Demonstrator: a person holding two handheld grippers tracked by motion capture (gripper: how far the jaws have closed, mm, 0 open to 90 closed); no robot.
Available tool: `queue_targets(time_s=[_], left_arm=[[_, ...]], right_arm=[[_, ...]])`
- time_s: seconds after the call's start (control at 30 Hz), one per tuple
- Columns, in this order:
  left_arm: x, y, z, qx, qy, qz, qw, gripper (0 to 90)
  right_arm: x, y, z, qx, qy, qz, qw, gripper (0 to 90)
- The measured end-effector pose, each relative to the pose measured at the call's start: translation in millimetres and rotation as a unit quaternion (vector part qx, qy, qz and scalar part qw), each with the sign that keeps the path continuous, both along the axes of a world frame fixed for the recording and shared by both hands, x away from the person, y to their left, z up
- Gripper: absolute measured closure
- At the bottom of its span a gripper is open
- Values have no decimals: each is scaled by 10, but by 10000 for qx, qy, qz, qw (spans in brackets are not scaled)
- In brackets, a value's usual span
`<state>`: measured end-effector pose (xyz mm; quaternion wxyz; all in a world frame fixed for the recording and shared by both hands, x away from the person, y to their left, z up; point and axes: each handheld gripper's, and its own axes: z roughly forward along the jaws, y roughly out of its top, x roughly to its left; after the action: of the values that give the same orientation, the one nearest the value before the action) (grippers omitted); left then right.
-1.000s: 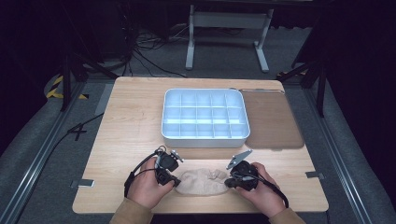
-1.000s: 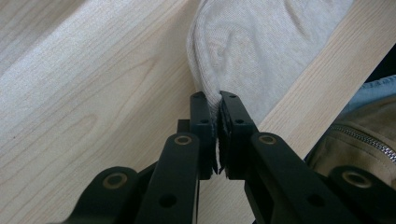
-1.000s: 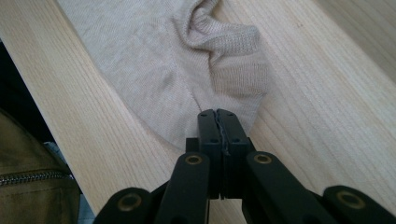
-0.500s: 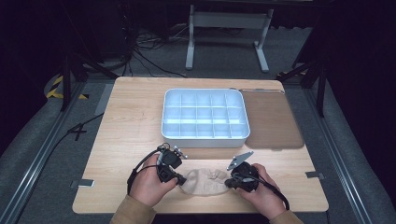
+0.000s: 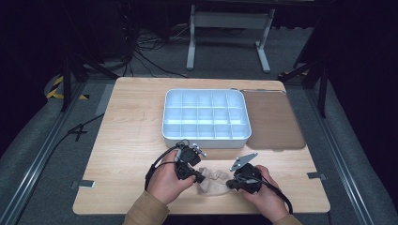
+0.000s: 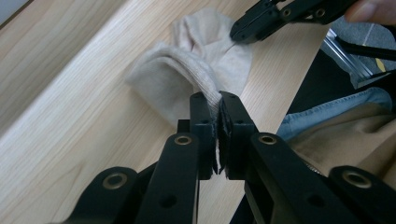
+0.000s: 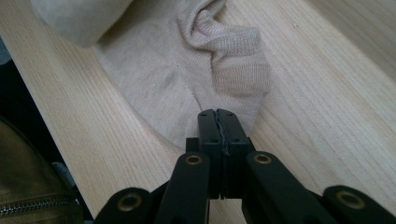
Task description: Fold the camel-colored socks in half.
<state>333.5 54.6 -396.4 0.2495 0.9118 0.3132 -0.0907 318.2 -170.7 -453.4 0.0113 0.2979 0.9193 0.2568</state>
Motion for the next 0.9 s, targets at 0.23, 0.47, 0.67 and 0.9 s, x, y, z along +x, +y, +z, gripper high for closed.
queue_targets(time_s=[0.23,0.47,0.67,0.9], left_arm=[[35,-195,-48,-27,-10,-128,9999,855],[90,-315,-172,-67,74,-179,9998,855],[90,-369,-174,-118,65,-235,9996,855],[101,-437,-275,-122,142,-242,9995,854]], right_arm=[[-5,-15,-9,63,-4,-28,10000,900],[-8,-20,-11,77,-20,-39,10000,900],[-11,-28,-15,102,-23,-45,9999,900],[-16,-27,-14,101,-27,-59,9999,900]])
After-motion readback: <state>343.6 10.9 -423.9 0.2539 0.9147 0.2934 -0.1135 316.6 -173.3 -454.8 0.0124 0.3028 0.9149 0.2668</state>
